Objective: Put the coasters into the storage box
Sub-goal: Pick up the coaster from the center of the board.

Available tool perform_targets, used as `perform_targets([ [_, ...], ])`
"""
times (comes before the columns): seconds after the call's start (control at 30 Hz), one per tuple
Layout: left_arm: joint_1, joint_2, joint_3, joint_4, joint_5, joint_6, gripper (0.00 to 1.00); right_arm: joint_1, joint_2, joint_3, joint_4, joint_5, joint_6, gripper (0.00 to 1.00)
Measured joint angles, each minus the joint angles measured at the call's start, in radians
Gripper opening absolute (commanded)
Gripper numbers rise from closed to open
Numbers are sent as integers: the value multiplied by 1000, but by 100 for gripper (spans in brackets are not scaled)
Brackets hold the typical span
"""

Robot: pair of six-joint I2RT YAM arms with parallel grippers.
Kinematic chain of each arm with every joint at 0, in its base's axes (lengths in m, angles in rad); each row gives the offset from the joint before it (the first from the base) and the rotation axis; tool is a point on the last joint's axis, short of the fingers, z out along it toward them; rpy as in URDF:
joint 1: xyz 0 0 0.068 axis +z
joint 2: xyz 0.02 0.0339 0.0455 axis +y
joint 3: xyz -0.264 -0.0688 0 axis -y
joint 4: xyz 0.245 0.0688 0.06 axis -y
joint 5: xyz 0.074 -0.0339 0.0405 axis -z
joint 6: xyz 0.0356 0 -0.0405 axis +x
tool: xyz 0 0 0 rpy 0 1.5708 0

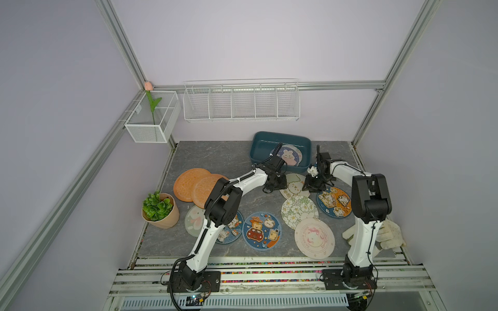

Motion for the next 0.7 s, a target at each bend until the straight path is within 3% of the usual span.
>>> perform_targets([
  [0.2,0,0,0,1,2,-1,53,10,5,0,3,2,6,9],
  [0.4,3,-19,-36,42,14,-9,62,19,-19,-5,7,9,11,6],
  [0.7,60,-124,-199,98,25,-37,67,58,-220,-37,27,33,37,7],
])
